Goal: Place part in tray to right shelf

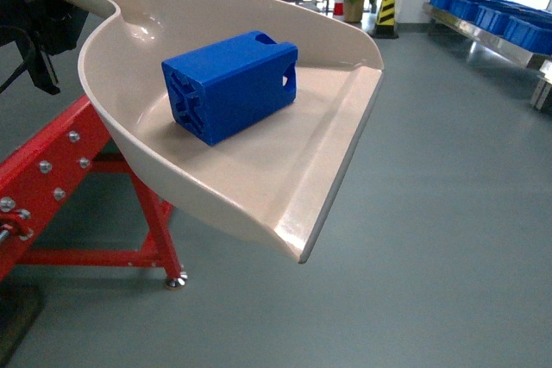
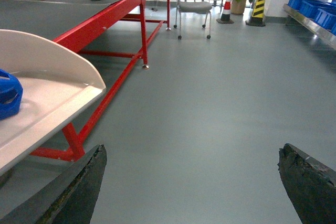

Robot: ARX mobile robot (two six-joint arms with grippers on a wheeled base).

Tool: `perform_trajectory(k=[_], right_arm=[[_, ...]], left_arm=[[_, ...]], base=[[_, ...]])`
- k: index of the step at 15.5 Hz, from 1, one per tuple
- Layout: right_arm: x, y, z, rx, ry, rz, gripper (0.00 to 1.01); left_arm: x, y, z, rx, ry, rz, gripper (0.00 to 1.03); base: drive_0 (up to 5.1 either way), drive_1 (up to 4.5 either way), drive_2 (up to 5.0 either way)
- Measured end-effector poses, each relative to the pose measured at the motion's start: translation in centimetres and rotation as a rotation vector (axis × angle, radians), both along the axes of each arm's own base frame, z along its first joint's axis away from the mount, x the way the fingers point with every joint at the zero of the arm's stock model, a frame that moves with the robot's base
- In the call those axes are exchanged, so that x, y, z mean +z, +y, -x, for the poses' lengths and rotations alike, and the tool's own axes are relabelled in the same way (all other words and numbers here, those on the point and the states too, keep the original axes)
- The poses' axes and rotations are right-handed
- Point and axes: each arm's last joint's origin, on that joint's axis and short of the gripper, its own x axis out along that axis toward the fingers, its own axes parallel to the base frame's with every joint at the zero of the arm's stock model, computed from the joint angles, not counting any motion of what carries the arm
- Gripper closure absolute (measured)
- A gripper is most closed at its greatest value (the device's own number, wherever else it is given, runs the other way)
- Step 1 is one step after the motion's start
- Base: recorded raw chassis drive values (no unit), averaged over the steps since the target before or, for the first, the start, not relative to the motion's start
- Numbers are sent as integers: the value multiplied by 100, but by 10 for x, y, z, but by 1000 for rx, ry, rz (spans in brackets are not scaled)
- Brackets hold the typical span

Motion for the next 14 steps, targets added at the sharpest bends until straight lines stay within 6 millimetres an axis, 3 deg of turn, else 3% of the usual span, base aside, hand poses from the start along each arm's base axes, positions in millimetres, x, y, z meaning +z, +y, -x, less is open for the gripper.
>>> perform_trajectory(k=[14], right_arm=[[0, 0, 0, 0, -1, 0, 3]], left_arm=[[0, -1, 0, -3, -3, 0, 91]], base=[[509, -237, -237]])
